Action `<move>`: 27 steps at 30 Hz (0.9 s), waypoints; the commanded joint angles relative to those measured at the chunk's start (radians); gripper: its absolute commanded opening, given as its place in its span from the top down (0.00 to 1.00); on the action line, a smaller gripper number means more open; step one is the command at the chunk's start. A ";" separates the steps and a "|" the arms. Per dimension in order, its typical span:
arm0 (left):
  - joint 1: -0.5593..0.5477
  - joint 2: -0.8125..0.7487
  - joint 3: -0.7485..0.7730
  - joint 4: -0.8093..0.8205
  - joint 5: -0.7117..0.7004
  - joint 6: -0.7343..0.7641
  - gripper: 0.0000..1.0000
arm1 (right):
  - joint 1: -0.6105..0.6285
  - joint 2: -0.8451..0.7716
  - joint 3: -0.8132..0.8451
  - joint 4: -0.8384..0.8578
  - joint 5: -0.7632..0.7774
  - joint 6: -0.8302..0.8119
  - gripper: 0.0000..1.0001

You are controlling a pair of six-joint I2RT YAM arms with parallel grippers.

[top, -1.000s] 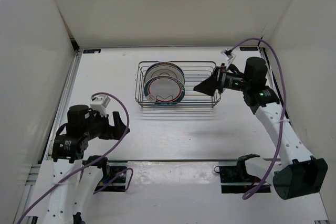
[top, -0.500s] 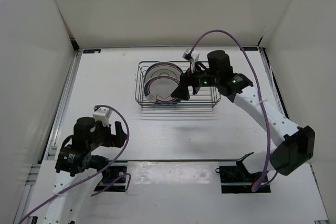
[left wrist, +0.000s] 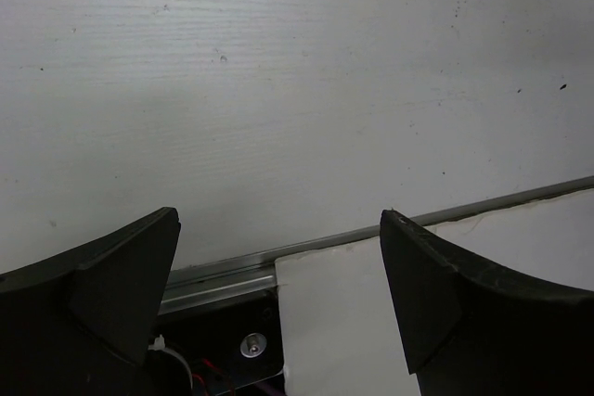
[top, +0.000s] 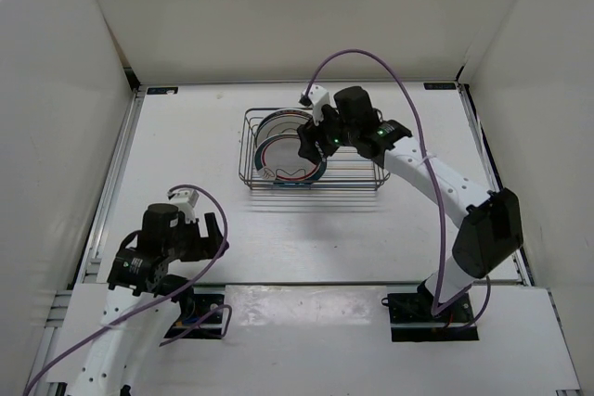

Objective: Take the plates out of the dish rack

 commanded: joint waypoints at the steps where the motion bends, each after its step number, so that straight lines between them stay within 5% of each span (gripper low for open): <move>1: 0.000 -0.030 -0.010 0.031 0.009 -0.029 0.00 | 0.008 0.024 0.096 0.023 0.068 -0.084 0.30; 11: 0.017 -0.064 -0.014 0.040 0.021 -0.025 0.00 | 0.005 0.144 0.173 0.024 0.034 -0.187 0.30; 16: 0.035 -0.037 -0.019 0.051 0.064 -0.009 0.00 | 0.004 0.225 0.256 -0.034 0.033 -0.222 0.57; 27: 0.053 -0.026 -0.017 0.049 0.084 -0.005 0.00 | 0.002 0.239 0.228 0.008 0.063 -0.244 0.66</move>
